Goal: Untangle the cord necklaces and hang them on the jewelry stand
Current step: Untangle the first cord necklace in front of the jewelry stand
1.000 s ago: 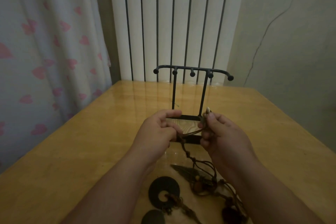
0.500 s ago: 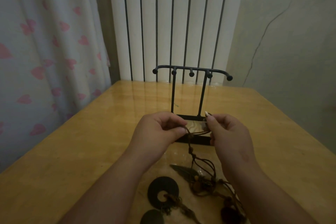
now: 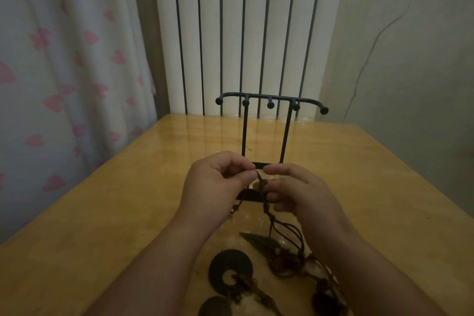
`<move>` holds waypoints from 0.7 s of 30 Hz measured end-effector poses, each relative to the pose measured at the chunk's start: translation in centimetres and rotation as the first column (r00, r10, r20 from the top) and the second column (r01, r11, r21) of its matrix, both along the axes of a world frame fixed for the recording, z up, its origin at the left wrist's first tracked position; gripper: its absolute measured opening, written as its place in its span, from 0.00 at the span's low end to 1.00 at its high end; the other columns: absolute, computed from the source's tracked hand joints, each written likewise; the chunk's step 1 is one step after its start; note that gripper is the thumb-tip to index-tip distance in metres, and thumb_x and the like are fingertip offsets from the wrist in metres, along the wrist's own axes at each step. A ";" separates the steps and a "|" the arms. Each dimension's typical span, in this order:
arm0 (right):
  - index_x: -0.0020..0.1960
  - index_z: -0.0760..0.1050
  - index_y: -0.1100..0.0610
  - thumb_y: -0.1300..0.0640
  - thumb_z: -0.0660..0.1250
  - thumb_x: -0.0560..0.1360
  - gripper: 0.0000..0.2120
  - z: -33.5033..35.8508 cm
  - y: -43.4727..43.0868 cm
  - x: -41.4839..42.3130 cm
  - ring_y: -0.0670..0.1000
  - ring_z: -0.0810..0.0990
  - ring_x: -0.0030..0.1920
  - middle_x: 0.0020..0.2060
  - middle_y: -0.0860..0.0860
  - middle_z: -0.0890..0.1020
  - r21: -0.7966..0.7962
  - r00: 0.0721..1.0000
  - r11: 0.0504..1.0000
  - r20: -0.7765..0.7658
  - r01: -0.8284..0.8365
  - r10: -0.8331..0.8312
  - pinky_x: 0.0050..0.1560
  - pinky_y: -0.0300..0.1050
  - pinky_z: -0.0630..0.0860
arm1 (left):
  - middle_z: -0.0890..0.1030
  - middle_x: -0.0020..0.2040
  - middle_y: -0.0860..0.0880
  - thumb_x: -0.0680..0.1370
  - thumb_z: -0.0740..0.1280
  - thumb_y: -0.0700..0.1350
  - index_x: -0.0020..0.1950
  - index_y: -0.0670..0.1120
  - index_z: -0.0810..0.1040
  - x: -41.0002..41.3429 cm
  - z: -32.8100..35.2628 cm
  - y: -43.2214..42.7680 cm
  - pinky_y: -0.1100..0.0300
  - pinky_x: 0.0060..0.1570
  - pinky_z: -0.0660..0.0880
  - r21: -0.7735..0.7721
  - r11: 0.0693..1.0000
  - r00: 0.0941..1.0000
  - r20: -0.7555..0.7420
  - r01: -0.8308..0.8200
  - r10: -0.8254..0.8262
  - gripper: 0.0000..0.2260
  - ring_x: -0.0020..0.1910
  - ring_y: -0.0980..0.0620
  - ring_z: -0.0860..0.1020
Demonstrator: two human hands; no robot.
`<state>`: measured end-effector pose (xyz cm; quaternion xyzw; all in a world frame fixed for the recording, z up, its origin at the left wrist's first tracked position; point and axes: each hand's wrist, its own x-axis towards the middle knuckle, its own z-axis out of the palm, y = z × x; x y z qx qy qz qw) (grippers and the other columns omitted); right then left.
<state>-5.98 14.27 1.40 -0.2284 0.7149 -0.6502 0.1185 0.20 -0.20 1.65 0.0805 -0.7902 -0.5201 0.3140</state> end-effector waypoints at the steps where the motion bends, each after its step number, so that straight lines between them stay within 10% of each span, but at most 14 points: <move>1: 0.55 0.79 0.45 0.54 0.70 0.74 0.10 -0.1 0.0 0.1 0.47 0.83 0.48 0.44 0.46 0.86 0.020 0.999 0.999 -0.011 -0.036 0.036 0.51 0.50 0.79 | 0.84 0.40 0.59 0.75 0.73 0.41 0.44 0.54 0.83 0.0 0.0 0.0 0.69 0.39 0.77 0.006 1.000 1.000 0.003 0.007 -0.007 0.08 0.41 0.62 0.81; 21: 0.50 0.80 0.45 0.58 0.68 0.77 0.08 0.2 0.3 0.2 0.42 0.78 0.30 0.36 0.47 0.82 0.067 0.987 0.997 -0.158 0.036 -0.025 0.33 0.35 0.76 | 0.83 0.45 0.57 0.80 0.66 0.41 0.48 0.57 0.77 -0.4 -0.3 0.1 0.75 0.39 0.72 -0.031 0.999 0.999 0.042 -0.009 0.010 0.09 0.46 0.64 0.79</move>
